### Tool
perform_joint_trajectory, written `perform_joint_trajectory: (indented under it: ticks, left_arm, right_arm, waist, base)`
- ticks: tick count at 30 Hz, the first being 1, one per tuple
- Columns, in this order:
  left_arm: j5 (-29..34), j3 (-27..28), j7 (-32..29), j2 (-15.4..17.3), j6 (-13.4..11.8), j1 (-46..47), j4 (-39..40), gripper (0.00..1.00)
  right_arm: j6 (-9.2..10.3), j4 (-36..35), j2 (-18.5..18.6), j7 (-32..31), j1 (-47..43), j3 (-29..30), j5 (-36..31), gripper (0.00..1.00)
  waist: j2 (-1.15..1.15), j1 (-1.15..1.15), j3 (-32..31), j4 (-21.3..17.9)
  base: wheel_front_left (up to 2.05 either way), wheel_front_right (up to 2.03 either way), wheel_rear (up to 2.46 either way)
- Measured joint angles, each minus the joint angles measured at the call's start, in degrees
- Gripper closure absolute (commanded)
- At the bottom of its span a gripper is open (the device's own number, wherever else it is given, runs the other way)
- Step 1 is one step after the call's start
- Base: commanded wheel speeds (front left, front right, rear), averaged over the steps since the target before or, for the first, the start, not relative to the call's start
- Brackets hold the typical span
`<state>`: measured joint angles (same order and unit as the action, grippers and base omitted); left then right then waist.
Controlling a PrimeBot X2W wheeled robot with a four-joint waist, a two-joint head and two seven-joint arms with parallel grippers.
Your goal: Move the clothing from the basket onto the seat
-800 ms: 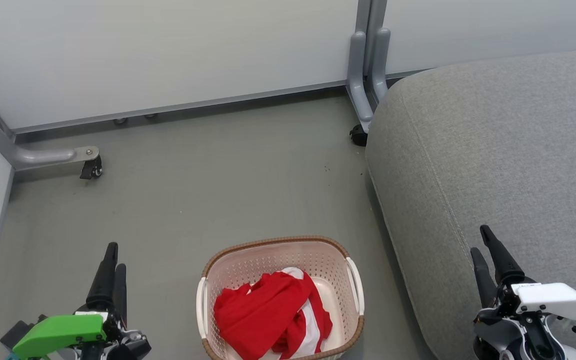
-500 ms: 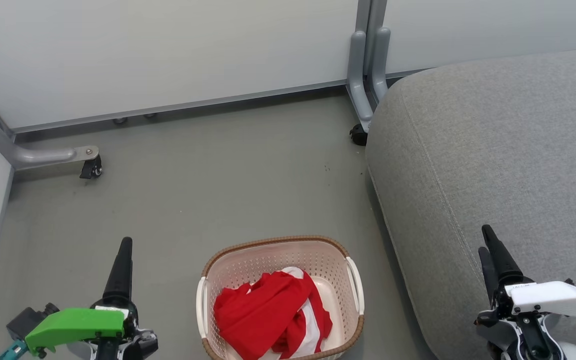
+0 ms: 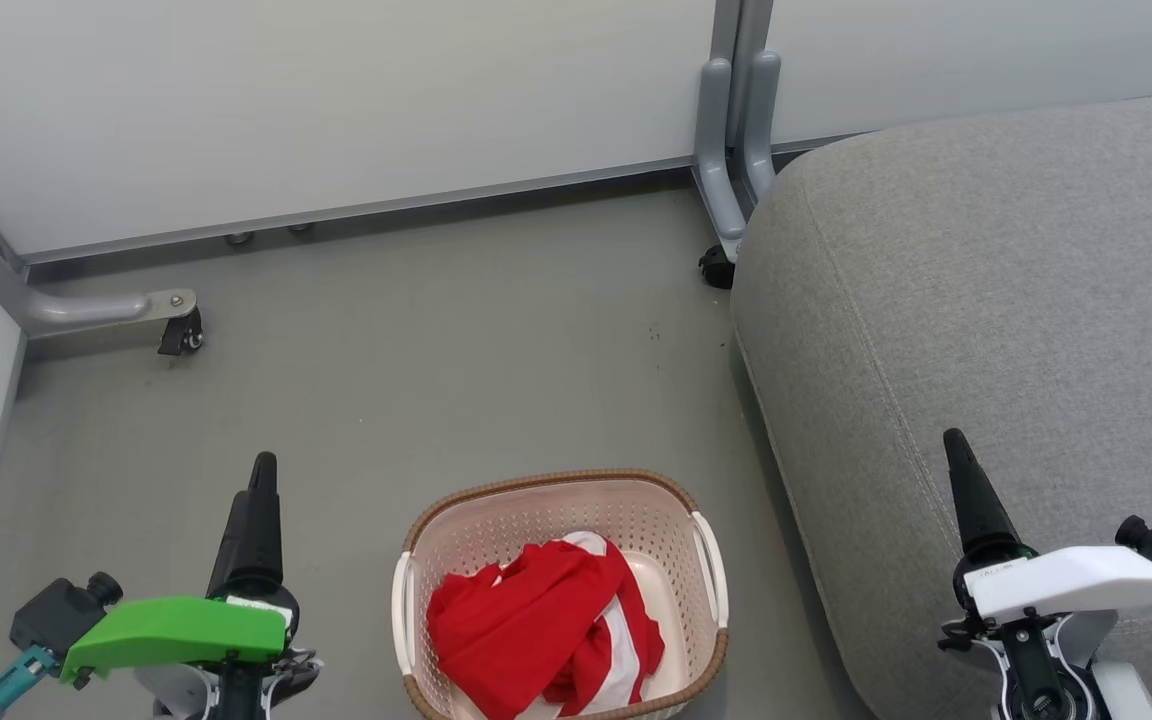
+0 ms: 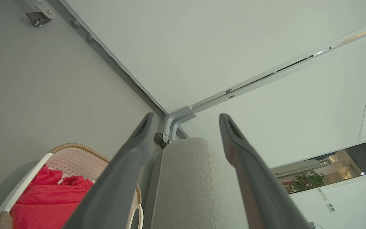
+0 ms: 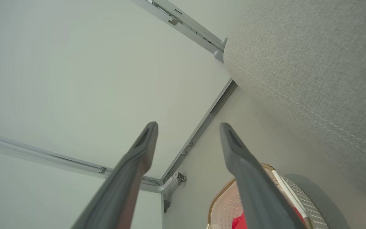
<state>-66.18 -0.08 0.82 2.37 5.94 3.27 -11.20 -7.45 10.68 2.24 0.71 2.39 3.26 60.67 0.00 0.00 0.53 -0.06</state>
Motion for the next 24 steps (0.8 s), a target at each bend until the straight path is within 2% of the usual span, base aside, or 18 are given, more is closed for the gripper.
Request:
perform_joint_trajectory:
  ticks: [24]
  left_arm:
    - [21.4, -4.6, 4.7, 0.1, -2.0, -0.4, 1.6, 0.00]
  right_arm:
    - [-0.01, -3.8, 0.1, 4.8, -1.4, -1.8, -21.4, 0.00]
  waist:
    - [0.00, 0.00, -0.2, 0.1]
  base:
    - [0.00, 0.00, 0.00]
